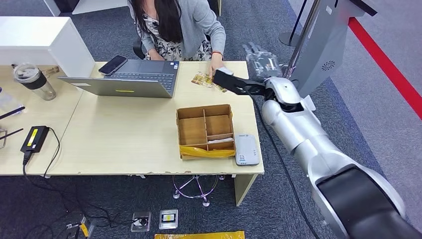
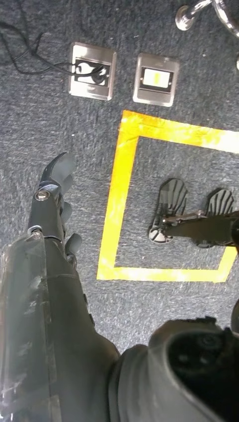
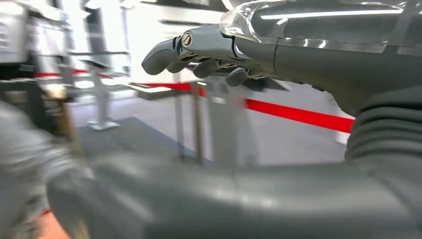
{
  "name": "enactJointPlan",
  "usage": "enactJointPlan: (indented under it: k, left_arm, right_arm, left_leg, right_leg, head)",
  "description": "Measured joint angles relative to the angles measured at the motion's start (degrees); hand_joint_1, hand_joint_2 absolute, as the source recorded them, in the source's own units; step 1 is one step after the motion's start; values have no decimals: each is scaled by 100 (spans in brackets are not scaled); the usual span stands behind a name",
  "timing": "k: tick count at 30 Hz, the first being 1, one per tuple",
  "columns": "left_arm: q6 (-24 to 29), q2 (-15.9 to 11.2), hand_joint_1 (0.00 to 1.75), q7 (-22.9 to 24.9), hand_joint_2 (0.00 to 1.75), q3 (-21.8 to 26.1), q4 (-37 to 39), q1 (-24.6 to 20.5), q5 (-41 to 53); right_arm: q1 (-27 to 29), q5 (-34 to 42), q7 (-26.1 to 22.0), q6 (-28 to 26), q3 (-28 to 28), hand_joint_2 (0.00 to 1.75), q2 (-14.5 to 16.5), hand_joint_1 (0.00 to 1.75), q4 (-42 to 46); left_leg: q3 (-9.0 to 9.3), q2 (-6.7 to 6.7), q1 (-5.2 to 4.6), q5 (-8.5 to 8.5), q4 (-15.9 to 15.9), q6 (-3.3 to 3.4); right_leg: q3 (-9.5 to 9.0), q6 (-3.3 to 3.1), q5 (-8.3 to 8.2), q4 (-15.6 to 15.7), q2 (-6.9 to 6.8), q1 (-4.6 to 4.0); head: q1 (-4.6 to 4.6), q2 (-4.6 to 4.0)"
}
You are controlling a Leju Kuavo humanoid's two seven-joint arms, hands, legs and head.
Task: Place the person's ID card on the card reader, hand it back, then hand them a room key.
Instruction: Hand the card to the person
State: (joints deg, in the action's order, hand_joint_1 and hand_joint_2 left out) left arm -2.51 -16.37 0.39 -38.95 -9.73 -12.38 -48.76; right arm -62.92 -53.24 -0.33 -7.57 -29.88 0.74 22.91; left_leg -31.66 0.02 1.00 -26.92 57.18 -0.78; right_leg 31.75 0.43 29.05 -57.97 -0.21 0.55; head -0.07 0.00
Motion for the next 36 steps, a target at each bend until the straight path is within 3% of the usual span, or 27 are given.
enactJointPlan:
  k: [3, 4, 7, 10, 14, 18, 25, 30, 36]
  left_arm:
    - [1, -8, 0, 0, 0, 0, 1, 10, -4]
    - [-9, -24, 0, 0, 0, 0, 1, 26, -39]
    - [-82, -97, 0, -4, 0, 1, 3, 124, -284]
    - [-57, -134, 0, -122, 0, 2, 4, 214, -446]
    - [9, -145, 0, -559, 0, 11, 4, 329, -689]
    - [-88, -158, 0, -757, 0, 16, 4, 448, -791]
    - [-165, -223, 0, -799, 0, 18, 4, 543, -755]
    - [-257, -270, 0, -804, 0, 16, 4, 545, -800]
    - [-306, -330, 0, -807, 0, 19, 4, 555, -959]
  right_arm:
    - [-4, 61, -8, 34, 57, 0, -105, 0, -5]
    - [-10, 237, 15, 127, 185, 0, -330, 0, -20]
    - [-15, 960, 132, 423, 801, 0, -1388, 0, -97]
    - [91, 1295, 295, 439, 1199, 0, -2015, 0, -172]
    - [717, 1623, 308, 344, 1680, 0, -2745, 0, -279]
    - [1690, 1999, 153, 315, 2093, 0, -3234, 0, -385]
    - [3595, 3230, 65, 627, 2977, 0, -3477, 0, -610]
    - [4856, 3307, -23, 2182, 3493, 0, -3285, 0, -772]
    - [5477, 3785, 80, 1872, 3975, 0, -2937, 0, -929]
  left_leg:
    - [-1, 0, -1, 0, 1, 0]
    - [-2, -1, -1, -1, 3, 1]
    - [-11, -5, -3, -2, 7, 3]
    - [-12, -1, -3, -8, 8, 5]
    - [-13, -8, 1, -15, 6, 9]
    - [-18, -7, 3, -21, 4, 10]
    - [-25, -22, 12, -23, 0, 9]
    - [-29, -25, 19, -30, -3, -3]
    - [-20, 1, 20, -31, -4, -8]
  right_leg:
    - [1, 1, -1, 0, 0, 1]
    - [2, 1, -1, 1, 0, 1]
    - [9, 3, -2, 3, -4, 5]
    - [15, 3, -2, 5, -3, 4]
    - [9, 3, 2, 7, -10, 0]
    - [11, 2, 4, 7, -12, -1]
    - [9, -5, 16, 7, -37, -12]
    - [10, -14, 23, 5, -41, -19]
    - [17, -16, 23, -1, -10, -20]
  head:
    - [-1, 0]
    - [-2, 0]
    - [-3, 0]
    - [-4, 0]
    - [-4, 0]
    - [-6, 0]
    - [-5, 0]
    - [-5, 0]
    - [-4, 0]
